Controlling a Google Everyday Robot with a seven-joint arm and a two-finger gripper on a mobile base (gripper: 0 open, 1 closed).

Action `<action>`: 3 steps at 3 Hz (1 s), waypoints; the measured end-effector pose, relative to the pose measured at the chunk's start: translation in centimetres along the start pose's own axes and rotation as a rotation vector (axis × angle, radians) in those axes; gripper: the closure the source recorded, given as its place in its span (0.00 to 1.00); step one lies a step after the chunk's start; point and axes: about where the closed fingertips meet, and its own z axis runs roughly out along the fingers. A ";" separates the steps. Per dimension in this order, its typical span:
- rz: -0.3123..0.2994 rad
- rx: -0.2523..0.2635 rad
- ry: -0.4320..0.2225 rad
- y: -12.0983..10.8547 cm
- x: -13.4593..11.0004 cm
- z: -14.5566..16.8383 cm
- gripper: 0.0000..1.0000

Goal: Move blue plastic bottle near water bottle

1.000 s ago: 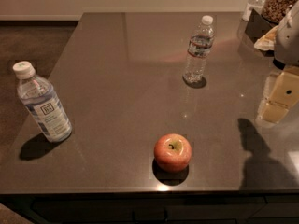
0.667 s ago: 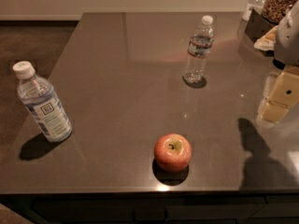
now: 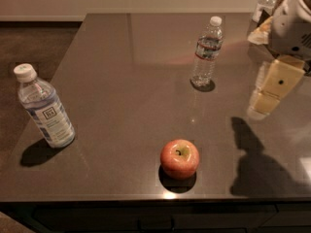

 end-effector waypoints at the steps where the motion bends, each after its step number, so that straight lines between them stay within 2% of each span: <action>1: -0.017 -0.012 -0.112 -1.3 -5.3 0.7 0.00; 2: -0.051 -0.030 -0.203 -1.1 -10.3 1.2 0.00; 3: -0.080 -0.049 -0.277 0.2 -14.8 1.9 0.00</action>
Offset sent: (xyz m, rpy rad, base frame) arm 0.0417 0.1594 0.0288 0.2845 -0.0368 0.1844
